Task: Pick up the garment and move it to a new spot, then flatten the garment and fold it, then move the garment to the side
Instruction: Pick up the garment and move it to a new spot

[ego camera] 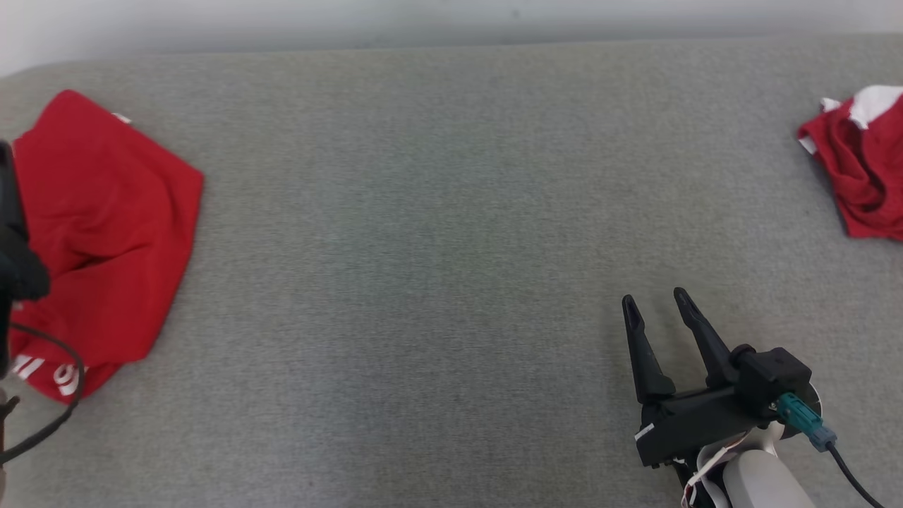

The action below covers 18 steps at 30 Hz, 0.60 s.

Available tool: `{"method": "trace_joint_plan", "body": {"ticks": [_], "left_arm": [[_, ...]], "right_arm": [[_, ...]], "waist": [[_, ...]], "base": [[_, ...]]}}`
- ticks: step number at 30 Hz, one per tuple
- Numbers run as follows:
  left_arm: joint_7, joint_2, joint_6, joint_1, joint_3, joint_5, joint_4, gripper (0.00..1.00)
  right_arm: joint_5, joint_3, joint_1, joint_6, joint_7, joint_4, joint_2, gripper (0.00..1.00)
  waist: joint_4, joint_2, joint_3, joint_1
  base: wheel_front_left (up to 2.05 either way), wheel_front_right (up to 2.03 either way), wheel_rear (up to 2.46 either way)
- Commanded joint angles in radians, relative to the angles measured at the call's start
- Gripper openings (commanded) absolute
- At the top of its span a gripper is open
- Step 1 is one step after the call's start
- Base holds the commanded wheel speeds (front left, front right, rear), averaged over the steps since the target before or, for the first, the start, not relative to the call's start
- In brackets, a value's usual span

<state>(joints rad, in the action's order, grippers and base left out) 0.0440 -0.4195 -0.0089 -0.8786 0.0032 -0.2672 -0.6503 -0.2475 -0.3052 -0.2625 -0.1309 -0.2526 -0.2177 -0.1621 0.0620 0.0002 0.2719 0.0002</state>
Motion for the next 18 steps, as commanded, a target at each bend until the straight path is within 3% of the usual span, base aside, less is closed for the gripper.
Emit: {"method": "trace_joint_plan", "body": {"ticks": [1,18], "left_arm": [[-0.012,-0.012,-0.007,-0.015,-0.002,-0.004,-0.045,1.00],[-0.224,-0.051,-0.071,-0.091,-0.059,-0.019,-0.438,1.00]], "right_arm": [[-0.007,-0.003,-0.012,0.000,-0.006,-0.003,-0.001,1.00],[-0.024,-0.025,-0.037,0.000,-0.013,-0.005,-0.015,1.00]], "waist": [[-0.033,-0.0002,0.027,-0.0002],[-0.091,-0.0002,0.049,-0.0002]], "base": [[0.00,0.00,0.00],[0.00,0.00,0.00]]}}
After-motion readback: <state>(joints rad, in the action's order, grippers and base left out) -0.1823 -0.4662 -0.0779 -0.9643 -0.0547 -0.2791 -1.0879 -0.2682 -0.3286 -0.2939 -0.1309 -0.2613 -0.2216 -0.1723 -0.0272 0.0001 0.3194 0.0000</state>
